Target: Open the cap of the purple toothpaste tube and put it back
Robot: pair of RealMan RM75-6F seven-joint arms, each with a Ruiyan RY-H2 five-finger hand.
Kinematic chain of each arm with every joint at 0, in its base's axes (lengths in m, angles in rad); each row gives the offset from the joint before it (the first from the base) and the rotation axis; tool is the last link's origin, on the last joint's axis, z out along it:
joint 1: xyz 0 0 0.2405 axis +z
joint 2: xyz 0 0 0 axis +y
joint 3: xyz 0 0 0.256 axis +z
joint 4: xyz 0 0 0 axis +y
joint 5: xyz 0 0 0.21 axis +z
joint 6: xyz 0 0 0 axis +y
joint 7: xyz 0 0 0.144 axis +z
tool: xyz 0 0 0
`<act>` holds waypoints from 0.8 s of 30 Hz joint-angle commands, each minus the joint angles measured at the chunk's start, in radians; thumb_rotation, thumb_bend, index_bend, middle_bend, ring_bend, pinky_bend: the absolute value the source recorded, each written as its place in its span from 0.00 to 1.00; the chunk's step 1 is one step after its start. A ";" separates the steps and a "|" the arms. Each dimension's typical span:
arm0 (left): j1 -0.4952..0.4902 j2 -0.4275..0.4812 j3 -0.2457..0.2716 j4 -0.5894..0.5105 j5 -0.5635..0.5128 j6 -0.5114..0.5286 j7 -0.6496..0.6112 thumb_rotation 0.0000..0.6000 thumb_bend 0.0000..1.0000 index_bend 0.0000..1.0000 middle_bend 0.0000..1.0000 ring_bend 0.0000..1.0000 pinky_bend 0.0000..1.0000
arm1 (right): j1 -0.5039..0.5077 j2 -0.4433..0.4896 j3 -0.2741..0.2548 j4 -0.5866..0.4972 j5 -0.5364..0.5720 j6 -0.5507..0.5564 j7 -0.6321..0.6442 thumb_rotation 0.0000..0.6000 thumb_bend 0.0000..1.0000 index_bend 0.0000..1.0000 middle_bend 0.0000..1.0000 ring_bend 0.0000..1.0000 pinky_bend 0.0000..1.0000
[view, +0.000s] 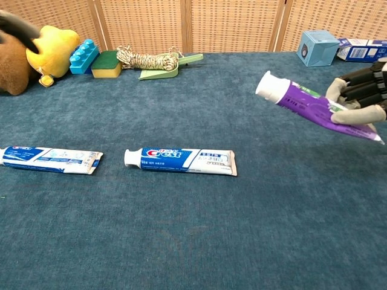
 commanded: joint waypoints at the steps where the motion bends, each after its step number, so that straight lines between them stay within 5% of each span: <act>1: -0.077 -0.020 -0.027 0.025 0.008 -0.082 -0.066 1.00 0.36 0.25 0.14 0.08 0.14 | 0.009 0.000 -0.009 -0.013 -0.004 -0.004 -0.003 1.00 0.45 0.86 0.63 0.55 0.67; 24: -0.364 -0.212 -0.028 0.212 0.149 -0.255 -0.228 1.00 0.34 0.22 0.04 0.00 0.11 | 0.095 -0.047 -0.023 -0.069 0.058 -0.076 -0.009 1.00 0.45 0.86 0.63 0.55 0.67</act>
